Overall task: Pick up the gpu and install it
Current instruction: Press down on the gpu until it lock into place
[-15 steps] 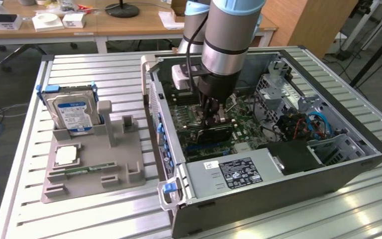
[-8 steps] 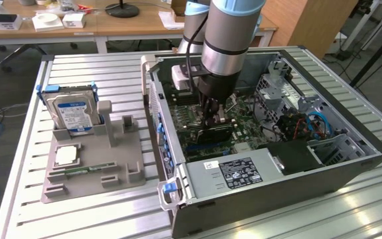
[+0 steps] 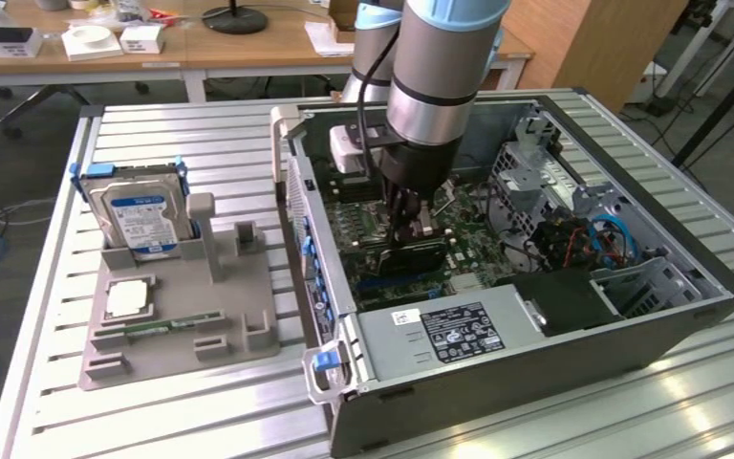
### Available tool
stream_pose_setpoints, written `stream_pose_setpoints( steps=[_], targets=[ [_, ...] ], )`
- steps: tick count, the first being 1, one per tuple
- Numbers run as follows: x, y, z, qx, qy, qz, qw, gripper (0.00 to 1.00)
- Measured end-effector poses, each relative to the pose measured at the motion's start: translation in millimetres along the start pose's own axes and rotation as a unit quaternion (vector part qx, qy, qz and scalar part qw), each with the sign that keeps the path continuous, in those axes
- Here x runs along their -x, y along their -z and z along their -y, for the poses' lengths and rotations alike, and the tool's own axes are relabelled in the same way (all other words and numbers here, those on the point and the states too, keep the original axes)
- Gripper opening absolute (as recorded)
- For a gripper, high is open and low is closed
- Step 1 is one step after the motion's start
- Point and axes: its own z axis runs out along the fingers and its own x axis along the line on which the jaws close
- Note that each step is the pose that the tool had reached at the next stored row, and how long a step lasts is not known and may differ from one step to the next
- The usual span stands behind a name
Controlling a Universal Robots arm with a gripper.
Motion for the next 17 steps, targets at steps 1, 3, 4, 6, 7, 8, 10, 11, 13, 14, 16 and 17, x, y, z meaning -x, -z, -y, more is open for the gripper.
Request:
stream_pose_setpoints(
  steps=[1,3,4,6,7,8,10,11,13,14,16,17],
  targets=[
    [0.0,-0.2,0.0,0.0,0.0,0.0,1.0,0.1],
    [0.0,-0.2,-0.1,0.0,0.0,0.0,1.0,0.1],
    [0.0,-0.2,-0.1,0.0,0.0,0.0,1.0,0.1],
    [0.0,-0.4,-0.1,0.0,0.0,0.0001,1.0,0.1],
    [0.0,-0.4,-0.1,0.0,0.0,0.0001,1.0,0.1],
    [0.0,-0.3,-0.1,0.0,0.0,0.0001,1.0,0.1],
    [0.0,-0.4,-0.1,-0.0001,0.0,0.0001,1.0,0.1],
    [-0.1,-0.4,-0.1,0.0,0.0,0.0001,1.0,0.1],
    [-0.4,-0.4,-0.2,-0.0001,0.0,0.0001,1.0,0.1],
    [-0.5,-0.4,-0.1,-0.0001,0.0,0.0001,1.0,0.1],
    [-1.0,-0.4,-0.1,0.0,0.0,0.0001,1.0,0.1],
    [-1.1,-0.4,-0.2,0.0,0.0,0.0002,1.0,0.1]
  ],
)
